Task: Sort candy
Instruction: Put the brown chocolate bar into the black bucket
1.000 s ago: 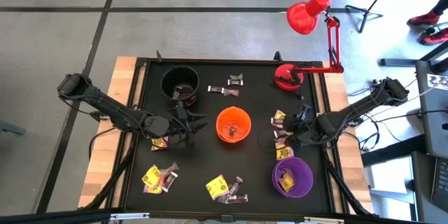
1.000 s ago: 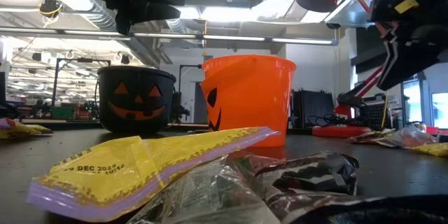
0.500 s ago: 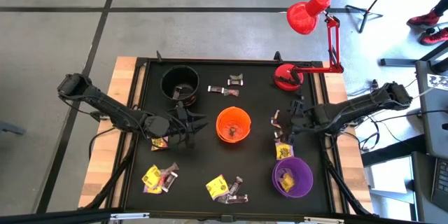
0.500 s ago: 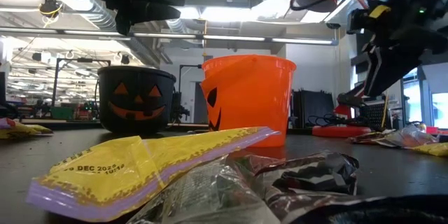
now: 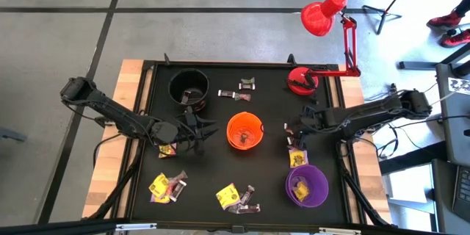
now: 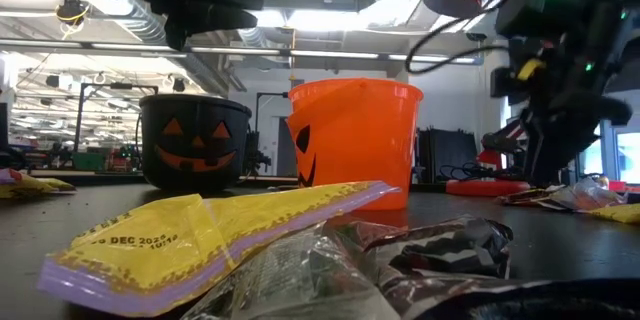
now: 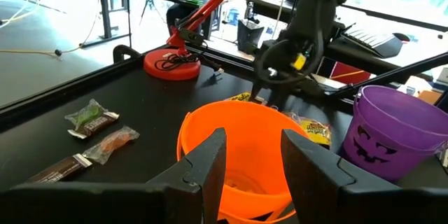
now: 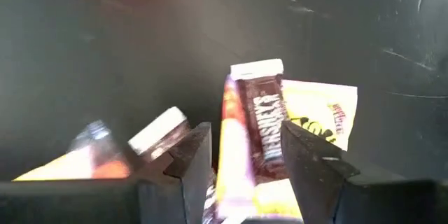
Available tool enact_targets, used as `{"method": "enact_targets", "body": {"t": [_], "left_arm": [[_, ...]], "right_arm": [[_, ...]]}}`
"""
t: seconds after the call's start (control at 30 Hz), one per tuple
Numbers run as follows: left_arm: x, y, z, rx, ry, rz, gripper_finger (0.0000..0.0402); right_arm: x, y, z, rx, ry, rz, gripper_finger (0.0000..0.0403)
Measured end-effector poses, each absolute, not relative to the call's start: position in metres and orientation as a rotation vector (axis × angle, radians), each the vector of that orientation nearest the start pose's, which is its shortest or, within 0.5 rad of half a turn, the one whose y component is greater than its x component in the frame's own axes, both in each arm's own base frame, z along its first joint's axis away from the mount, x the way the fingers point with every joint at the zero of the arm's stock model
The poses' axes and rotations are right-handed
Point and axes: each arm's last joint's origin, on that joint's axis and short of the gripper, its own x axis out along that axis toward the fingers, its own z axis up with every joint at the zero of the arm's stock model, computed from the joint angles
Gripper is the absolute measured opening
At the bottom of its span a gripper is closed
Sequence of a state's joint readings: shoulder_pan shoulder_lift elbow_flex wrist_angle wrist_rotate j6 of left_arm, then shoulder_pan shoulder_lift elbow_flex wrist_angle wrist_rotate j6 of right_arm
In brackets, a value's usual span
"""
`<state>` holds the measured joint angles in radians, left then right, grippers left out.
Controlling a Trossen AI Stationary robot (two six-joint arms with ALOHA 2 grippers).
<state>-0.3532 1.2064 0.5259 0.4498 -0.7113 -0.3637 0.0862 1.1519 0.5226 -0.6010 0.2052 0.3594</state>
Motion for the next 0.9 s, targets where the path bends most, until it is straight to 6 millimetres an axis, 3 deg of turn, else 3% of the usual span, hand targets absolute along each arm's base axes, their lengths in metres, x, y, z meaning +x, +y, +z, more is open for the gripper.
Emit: {"method": "enact_targets", "body": {"t": [0.47,0.9], "left_arm": [[0.233,-0.066,0.221,-0.237,0.139,0.389,0.0129],[0.233,-0.066,0.221,-0.236,0.142,0.390,0.0129]], "right_arm": [[0.168,-0.005,0.135,0.214,1.167,-0.348,0.0167],[0.178,-0.005,0.147,0.212,1.120,-0.333,0.0025]]}}
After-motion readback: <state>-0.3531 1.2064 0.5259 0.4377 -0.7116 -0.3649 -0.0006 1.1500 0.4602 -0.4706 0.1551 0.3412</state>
